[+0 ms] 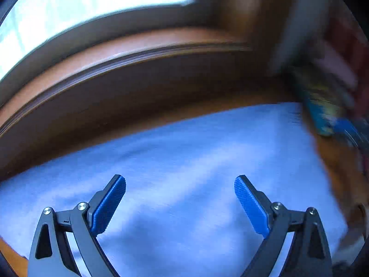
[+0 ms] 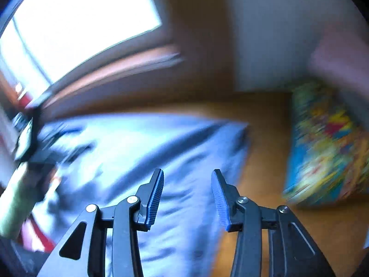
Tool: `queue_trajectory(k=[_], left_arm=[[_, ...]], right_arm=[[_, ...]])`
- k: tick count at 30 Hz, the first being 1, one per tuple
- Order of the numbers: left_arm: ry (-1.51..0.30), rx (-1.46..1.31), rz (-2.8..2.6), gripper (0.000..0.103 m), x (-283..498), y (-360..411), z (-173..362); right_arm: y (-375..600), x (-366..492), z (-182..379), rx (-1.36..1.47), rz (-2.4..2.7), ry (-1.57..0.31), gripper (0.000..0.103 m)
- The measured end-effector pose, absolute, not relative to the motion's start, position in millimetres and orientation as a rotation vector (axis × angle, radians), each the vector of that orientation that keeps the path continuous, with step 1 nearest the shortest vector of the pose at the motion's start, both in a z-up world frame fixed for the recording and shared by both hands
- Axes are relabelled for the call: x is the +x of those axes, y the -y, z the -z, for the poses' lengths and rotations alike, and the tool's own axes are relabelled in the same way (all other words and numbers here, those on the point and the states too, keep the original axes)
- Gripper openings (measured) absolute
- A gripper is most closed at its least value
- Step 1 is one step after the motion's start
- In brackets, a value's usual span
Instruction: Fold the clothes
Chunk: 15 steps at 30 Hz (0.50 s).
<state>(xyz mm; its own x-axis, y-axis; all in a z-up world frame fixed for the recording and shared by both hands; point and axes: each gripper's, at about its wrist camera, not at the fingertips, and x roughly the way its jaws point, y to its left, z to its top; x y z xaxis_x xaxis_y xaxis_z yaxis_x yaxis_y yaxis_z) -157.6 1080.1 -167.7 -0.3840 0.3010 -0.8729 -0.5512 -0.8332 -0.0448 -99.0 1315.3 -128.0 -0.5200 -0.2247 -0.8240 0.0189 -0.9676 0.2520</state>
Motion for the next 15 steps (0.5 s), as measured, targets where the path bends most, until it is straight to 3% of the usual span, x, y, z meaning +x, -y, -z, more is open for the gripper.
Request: queue_trajectory(k=[3, 7, 10, 15], left_arm=[[-0.367, -1.422, -2.286, 0.095, -184, -1081, 190], [-0.343, -1.457, -2.335, 0.1, -204, -1085, 208], [-0.327, -1.45, -2.363, 0.102, -214, -1091, 212], [-0.313, -1.454, -2.375, 0.103, -223, -1100, 217]], right_arm=[[-1270, -85, 147, 1.473, 2.546, 0.222, 0.032], [-1229, -74, 175, 1.535, 2.498, 0.029, 0.033], [-1223, -63, 179, 1.507, 2.498, -0.131, 0.033], [-1233, -55, 178, 1.511, 2.453, -0.232, 0.032]])
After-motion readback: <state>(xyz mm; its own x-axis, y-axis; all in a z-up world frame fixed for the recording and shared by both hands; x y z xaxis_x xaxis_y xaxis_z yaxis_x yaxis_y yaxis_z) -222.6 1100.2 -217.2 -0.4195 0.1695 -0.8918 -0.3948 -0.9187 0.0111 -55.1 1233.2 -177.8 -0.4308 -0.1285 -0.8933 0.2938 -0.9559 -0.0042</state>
